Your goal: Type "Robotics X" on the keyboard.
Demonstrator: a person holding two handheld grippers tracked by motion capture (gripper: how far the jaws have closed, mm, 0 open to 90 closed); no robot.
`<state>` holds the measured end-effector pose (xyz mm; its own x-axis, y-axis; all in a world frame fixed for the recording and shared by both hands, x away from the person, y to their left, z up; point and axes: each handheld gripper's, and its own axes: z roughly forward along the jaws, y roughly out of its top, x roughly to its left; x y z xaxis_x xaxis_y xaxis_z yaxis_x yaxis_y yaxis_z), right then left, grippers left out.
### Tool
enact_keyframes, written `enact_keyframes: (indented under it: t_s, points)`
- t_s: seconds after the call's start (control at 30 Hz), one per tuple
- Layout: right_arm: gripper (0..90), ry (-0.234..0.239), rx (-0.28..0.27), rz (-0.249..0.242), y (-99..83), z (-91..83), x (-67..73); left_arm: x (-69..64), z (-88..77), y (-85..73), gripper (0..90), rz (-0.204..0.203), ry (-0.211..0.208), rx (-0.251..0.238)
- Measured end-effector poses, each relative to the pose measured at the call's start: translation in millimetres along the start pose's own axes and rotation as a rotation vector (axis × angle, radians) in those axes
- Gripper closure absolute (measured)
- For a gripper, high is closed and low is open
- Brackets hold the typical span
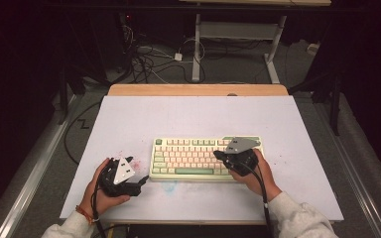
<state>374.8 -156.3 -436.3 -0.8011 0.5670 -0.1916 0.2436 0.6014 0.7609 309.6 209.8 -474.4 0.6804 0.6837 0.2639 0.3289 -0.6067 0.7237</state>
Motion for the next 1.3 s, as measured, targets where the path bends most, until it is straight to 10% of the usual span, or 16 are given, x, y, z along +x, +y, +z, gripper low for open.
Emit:
enact_keyframes:
  t_s: [0.77,1.3]
  points:
    - [90.0,-0.002,0.157,-0.058,16.7,46.7,3.3,-1.9,3.7,-0.4,19.3,0.024,-0.022,0.027]
    - [89.8,-0.013,0.024,-0.028,18.5,25.4,1.4,-2.3,4.6,0.0,20.6,0.037,-0.018,0.041]
